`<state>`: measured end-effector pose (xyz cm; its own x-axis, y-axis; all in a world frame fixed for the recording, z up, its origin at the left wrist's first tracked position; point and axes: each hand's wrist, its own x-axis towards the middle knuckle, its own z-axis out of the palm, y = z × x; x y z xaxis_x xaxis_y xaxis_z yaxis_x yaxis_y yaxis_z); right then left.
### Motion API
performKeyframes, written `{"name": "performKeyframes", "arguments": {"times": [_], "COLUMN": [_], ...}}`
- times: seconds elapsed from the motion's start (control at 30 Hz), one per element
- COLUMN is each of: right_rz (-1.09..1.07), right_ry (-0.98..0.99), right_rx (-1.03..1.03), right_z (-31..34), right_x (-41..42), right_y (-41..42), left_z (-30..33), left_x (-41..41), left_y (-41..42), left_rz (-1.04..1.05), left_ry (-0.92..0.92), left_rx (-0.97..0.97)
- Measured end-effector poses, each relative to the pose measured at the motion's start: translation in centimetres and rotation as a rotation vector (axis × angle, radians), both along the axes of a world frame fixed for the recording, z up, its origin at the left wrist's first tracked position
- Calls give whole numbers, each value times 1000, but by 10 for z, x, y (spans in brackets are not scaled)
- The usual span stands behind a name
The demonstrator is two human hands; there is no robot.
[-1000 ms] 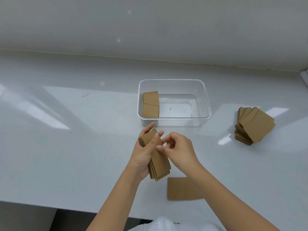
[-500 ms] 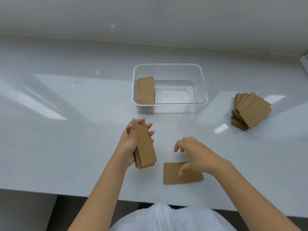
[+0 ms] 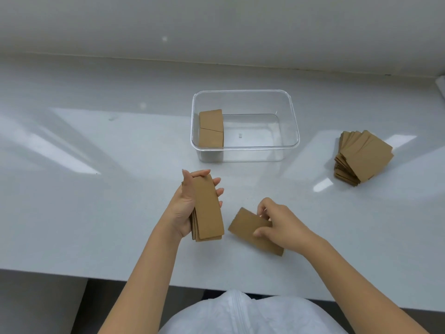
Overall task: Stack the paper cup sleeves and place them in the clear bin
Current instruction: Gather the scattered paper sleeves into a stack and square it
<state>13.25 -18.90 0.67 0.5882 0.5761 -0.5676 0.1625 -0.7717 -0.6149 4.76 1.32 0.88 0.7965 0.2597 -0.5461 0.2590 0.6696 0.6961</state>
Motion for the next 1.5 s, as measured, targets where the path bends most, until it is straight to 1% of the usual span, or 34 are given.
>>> {"name": "performKeyframes", "arguments": {"times": [0.1, 0.17, 0.23, 0.27, 0.33, 0.37, 0.4, 0.47, 0.57, 0.63, 0.67, 0.73, 0.77, 0.8, 0.83, 0.9, 1.0, 1.03, 1.1, 1.13, 1.17, 1.2, 1.23, 1.3, 1.37, 1.4, 1.43, 1.5], "right_rz": [-367, -449, -445, -436, -436, -478, -554, -777, -1116, -1212, -1184, -994, -875, -778, -707, -606, -530, -496, -479, -497, -512, -513, -491, -379, -244, -188, -154, -161], "right_ry": [207, 294, 421, 480, 515, 530, 553, 639, 815, 863, 829, 622, 523, 472, 472, 538, 669, 767, 983, 1028, 1011, 943, 819, 444, 30, -96, -161, -147], "right_rx": [302, 510, 691, 744, 793, 821, 856, 938, 1039, 1042, 982, 719, 599, 516, 468, 408, 328, 355, 475, 526, 560, 584, 592, 535, 402, 354, 328, 318], "right_z": [26, 48, 68, 76, 88, 91, 95, 95, 87, 84, 83, 80, 77, 75, 72, 67, 60, 59, 56, 54, 51, 50, 48, 47, 40, 37, 31, 17], "right_x": [11, 20, 24, 25, 25, 25, 26, 26, 25, 20, 15, 5, 2, -1, -2, 2, 14, 18, 23, 23, 24, 26, 29, 39, 53, 57, 60, 56], "right_y": [10, 22, 35, 42, 54, 58, 63, 68, 72, 75, 76, 74, 72, 71, 69, 66, 61, 59, 56, 55, 55, 55, 54, 47, 35, 31, 27, 26], "left_z": [7, 15, 26, 32, 43, 47, 51, 56, 58, 62, 64, 67, 69, 71, 71, 69, 64, 63, 60, 59, 57, 55, 52, 43, 30, 23, 15, -1], "left_x": [4, 10, 19, 23, 30, 32, 34, 37, 40, 41, 42, 44, 45, 46, 46, 45, 42, 42, 44, 44, 44, 43, 40, 33, 24, 22, 22, 26], "left_y": [4, 5, 2, 0, -6, -8, -9, -12, -17, -20, -22, -30, -34, -36, -37, -33, -29, -30, -32, -32, -30, -26, -21, -11, 0, 3, 4, -4], "left_rz": [67, 111, 117, 101, 65, 58, 66, 113, 242, 312, 335, 405, 459, 513, 547, 548, 496, 489, 440, 387, 319, 246, 181, 75, -52, -125, -196, -284], "left_ry": [-46, -111, -175, -196, -234, -259, -286, -333, -400, -417, -412, -382, -363, -344, -338, -345, -370, -382, -417, -424, -416, -390, -341, -203, -71, -34, -16, -3], "left_rx": [-71, -116, -97, -65, 11, 46, 81, 128, 137, 194, 279, 445, 473, 465, 450, 455, 423, 386, 313, 301, 310, 331, 362, 530, 759, 852, 916, 958]}}
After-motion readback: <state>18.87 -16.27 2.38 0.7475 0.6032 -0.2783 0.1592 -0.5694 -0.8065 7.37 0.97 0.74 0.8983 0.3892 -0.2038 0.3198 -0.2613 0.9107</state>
